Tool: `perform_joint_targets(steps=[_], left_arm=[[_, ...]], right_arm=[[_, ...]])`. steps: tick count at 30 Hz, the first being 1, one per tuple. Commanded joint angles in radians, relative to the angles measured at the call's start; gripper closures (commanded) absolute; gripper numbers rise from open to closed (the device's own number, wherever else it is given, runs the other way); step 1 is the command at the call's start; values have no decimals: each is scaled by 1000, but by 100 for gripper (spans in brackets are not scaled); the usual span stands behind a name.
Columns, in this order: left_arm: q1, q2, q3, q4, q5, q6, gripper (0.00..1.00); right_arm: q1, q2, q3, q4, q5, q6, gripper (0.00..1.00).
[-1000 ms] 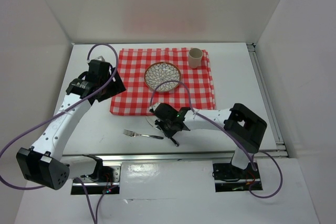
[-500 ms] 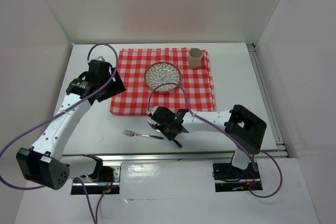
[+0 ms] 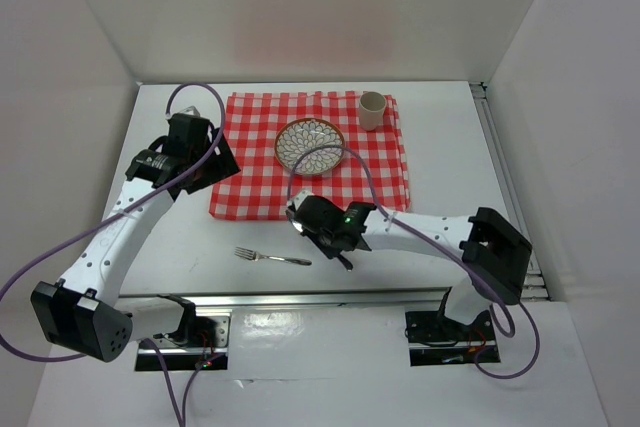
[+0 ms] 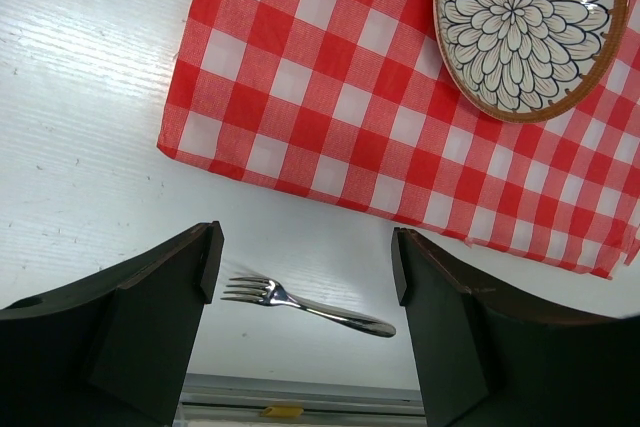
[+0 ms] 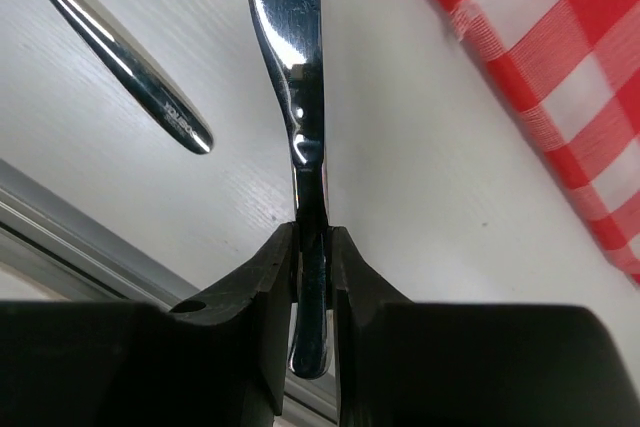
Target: Set the dinner table for one person
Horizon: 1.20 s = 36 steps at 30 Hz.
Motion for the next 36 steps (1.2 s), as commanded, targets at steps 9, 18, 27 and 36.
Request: perform_joint_targets(steps=[9,18,27,36], left_arm=[[4,-18,-6,22,-1,7,14],[4,-9,-24,3,0,-52,16],[-149,-9,-132,-30,-49,-240,21],[-304,25,-178,-17,-56,-357,21]], right_arm=[[-195,-107,121,4,80,125,100],[-529,-2,186,-12,-41,239,100],[-671,193,296,33,-67,239,100],[-703,284,345,106,-68,188,100]])
